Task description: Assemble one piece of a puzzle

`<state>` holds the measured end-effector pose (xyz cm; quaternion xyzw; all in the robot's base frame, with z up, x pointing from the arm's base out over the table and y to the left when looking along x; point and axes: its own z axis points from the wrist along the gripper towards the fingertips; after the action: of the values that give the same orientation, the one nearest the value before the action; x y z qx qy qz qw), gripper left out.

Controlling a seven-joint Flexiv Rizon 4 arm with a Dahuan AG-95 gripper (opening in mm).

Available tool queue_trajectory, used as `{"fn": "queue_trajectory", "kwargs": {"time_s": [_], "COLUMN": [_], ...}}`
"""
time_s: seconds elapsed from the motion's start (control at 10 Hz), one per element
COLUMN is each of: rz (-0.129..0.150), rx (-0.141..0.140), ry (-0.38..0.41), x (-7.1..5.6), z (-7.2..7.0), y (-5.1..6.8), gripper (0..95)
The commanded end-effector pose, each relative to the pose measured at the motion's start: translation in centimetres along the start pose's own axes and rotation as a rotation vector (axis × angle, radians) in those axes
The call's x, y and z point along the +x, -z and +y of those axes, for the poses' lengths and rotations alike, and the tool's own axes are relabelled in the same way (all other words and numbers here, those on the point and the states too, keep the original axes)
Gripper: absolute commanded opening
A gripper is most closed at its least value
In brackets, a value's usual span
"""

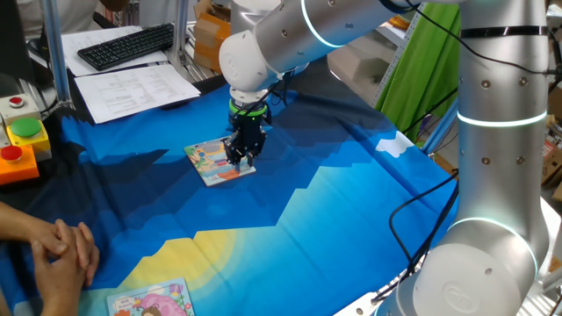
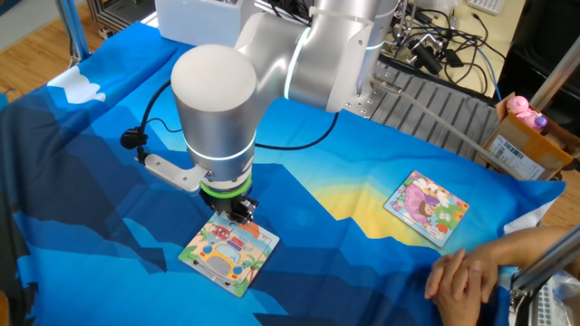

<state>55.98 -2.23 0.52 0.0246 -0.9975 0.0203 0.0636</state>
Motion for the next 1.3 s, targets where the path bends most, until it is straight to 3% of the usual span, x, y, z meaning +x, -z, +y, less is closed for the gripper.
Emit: {"fn": "queue_trajectory", "kwargs": {"time_s": [0.1,0.4,0.5,1.3], "rz": [0.0,-0.002,0.001,0.001], "rx": [-0.002,-0.003,-0.02,-0.01], "ry": [-0.003,-0.002,0.002,-0.006], "x": [-0.04,-0.09,-0.26,-0.24], "z": [0.04,0.02,-0.07,0.11], "y": [-0.13,-0.14,0.0,-0.27], "gripper": [0.0,0.0,0.0,0.0]}}
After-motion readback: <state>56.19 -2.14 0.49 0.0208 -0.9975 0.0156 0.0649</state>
